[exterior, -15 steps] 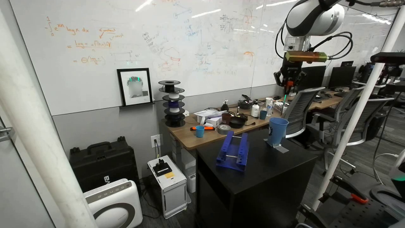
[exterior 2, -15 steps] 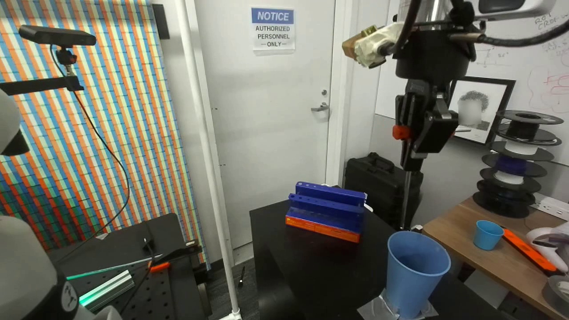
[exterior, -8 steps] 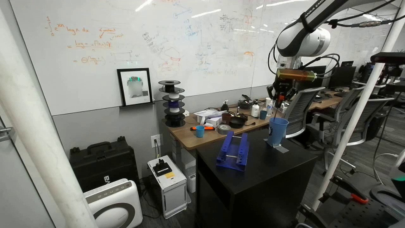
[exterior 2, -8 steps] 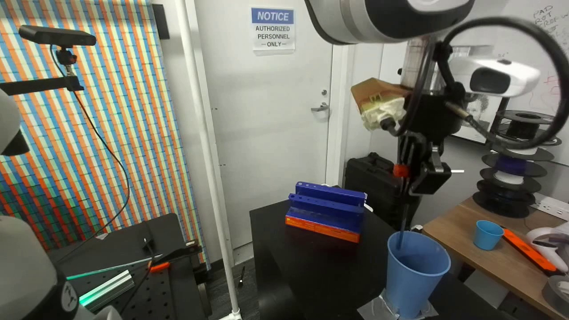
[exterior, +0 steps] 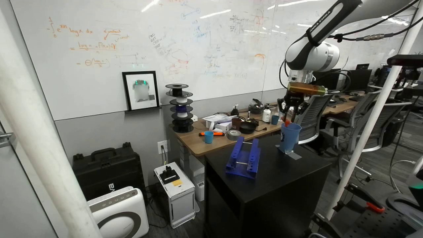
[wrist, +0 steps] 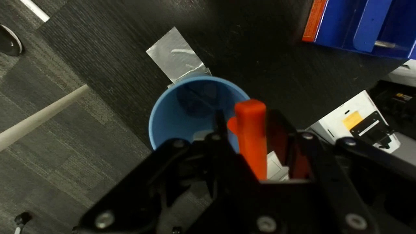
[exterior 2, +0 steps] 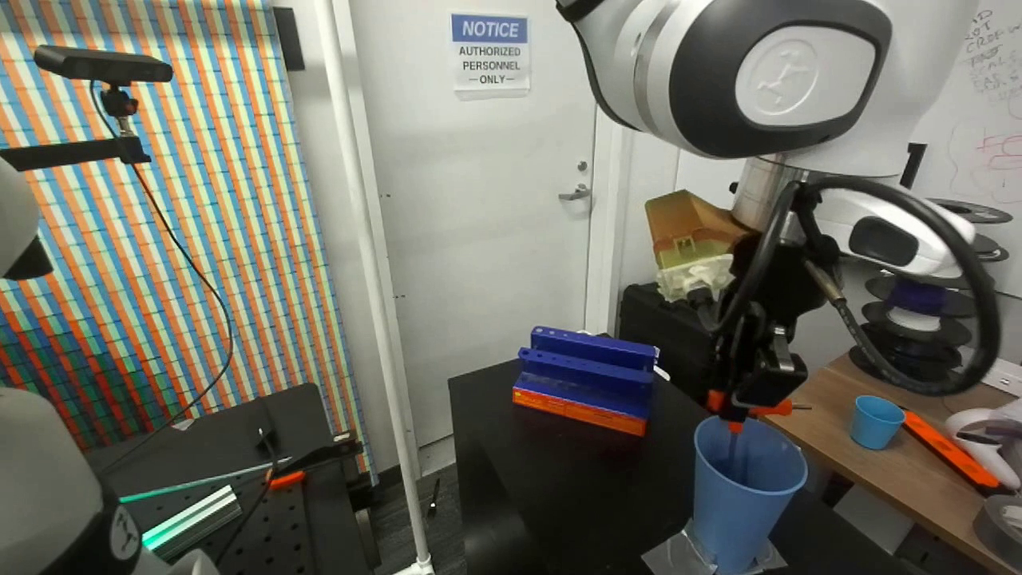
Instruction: Remove the orange object from the blue platform and put it in the blue cup
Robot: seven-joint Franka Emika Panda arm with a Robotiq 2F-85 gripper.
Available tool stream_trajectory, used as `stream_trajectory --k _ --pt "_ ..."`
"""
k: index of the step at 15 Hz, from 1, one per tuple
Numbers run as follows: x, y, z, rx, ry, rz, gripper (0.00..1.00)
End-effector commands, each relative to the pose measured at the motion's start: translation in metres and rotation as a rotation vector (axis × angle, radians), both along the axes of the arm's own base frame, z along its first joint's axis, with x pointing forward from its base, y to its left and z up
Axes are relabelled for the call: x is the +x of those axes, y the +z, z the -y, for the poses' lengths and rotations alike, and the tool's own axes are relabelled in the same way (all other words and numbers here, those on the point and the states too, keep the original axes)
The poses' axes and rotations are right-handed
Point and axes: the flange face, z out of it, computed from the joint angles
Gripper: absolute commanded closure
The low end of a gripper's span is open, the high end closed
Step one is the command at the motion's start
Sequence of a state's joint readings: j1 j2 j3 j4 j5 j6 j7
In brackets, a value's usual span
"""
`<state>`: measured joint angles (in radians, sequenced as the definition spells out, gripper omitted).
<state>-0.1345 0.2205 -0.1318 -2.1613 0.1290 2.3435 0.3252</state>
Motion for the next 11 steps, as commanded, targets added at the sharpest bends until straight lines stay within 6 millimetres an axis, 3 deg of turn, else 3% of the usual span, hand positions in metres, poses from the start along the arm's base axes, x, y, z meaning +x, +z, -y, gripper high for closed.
stream_trajectory --k 1,5,8,9,11 --pt "-0.003 0.031 -0.001 0.045 0.022 0.039 0.28" --pt "-0.029 0.079 -0.035 0.122 0.161 0.06 0.01" --pt "-0.055 0.11 -0.068 0.181 0.291 0.075 0.0" --pt "-0.03 0.089 -0.049 0.143 0.221 0.038 0.0" --pt "-0.044 0.105 -0.064 0.16 0.265 0.054 0.0"
